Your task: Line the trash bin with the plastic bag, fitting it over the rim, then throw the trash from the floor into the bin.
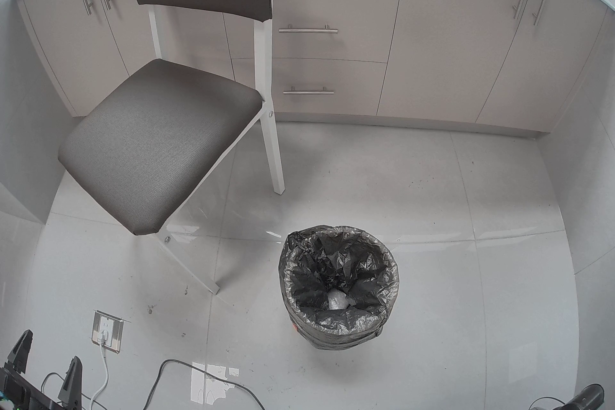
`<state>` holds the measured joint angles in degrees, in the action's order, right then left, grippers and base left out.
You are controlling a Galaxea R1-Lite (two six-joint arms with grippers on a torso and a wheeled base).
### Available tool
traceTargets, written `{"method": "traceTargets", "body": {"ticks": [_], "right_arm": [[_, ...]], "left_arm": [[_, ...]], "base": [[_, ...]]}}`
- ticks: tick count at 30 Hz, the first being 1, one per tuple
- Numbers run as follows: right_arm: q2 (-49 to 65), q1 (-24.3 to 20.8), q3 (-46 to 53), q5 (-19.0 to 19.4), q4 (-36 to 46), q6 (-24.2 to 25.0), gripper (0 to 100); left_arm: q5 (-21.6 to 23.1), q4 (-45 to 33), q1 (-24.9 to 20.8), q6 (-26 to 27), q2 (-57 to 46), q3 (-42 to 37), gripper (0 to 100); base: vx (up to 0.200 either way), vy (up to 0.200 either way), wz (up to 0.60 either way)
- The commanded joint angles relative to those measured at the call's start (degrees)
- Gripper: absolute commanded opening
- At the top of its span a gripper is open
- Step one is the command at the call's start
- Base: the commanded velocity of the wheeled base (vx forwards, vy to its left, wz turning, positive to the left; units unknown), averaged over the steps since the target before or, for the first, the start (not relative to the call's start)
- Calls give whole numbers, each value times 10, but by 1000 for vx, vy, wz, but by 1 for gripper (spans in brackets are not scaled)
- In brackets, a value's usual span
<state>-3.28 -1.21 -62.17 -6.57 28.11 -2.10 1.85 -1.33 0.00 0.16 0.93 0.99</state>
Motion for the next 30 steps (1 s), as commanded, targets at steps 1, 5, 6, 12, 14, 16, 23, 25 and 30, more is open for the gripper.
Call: {"method": "traceTargets", "body": {"ticks": [1, 5, 6, 12, 14, 16, 23, 25, 30], "right_arm": [[33, 14, 24, 40, -3, -5, 0], [33, 14, 30, 44, -3, -1, 0], [33, 14, 46, 44, -2, 0, 0], [33, 14, 155, 45, -22, -7, 0], [33, 14, 224, 45, -61, -15, 0], [33, 14, 312, 45, -124, -26, 0], [33, 14, 622, 48, -361, -69, 0], [33, 12, 620, 62, -315, -62, 0], [33, 12, 609, 97, -285, 10, 0]], "left_arm": [[0, 0, 0, -1, -8, -5, 100], [0, 0, 0, 0, -8, -5, 100], [0, 0, 0, 0, -8, -5, 100], [0, 0, 0, 0, -8, -5, 100], [0, 0, 0, 0, -8, -5, 100], [0, 0, -1, 0, -8, -5, 100], [0, 0, 0, 0, -8, -5, 100], [0, 0, 0, 0, -8, -5, 100], [0, 0, 0, 0, -8, -5, 100]], "base": [[0, 0, 0], [0, 0, 0], [0, 0, 0], [0, 0, 0], [0, 0, 0], [0, 0, 0], [0, 0, 0], [0, 0, 0], [0, 0, 0]]}}
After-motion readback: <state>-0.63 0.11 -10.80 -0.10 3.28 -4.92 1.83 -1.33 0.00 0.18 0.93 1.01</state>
